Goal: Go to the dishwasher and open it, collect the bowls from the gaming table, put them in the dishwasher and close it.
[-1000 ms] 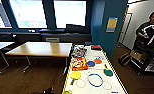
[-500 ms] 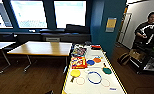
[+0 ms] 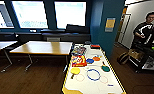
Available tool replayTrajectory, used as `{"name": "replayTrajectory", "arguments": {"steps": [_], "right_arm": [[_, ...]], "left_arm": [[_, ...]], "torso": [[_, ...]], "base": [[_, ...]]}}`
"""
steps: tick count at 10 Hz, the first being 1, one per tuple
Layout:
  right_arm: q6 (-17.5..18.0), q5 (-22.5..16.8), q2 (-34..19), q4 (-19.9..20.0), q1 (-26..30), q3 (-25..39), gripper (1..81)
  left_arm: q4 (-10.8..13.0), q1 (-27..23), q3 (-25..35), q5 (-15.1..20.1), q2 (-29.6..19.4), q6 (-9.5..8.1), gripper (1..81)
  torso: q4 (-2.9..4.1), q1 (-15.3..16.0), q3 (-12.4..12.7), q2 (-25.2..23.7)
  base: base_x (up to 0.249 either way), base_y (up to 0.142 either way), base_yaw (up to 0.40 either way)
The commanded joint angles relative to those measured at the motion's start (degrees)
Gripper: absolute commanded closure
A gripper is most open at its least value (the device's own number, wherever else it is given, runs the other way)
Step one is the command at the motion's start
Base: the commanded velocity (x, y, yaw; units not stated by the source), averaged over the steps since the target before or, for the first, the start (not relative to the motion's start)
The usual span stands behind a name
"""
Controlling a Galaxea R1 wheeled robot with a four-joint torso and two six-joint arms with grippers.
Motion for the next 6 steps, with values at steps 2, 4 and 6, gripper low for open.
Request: {"name": "replayTrajectory", "arguments": {"steps": [2, 4, 6], "right_arm": [[-0.17, -3.25, -1.44, -0.82, 4.1, -0.69, 81.1], [-0.17, -3.34, 1.36, -1.0, 3.13, -3.66, 81.1], [-0.43, -3.34, 4.0, -1.53, 2.07, -6.57, 81.1]], "left_arm": [[1.02, -3.86, 2.1, 0.15, -1.59, 1.0, 81.1], [2.42, -1.76, 1.66, -0.98, -0.81, 1.0, 81.1], [3.3, 0.18, -0.18, -1.25, 0.86, 1.0, 81.1]], "torso": [[0.0, 0.02, 0.0, 0.02], [0.0, -0.05, 0.04, -0.02], [0.0, -0.05, 0.04, -0.04]], "base": [[-0.104, 0.0, 0.0], [-0.104, 0.0, 0.0], [-0.104, 0.0, 0.0]]}}
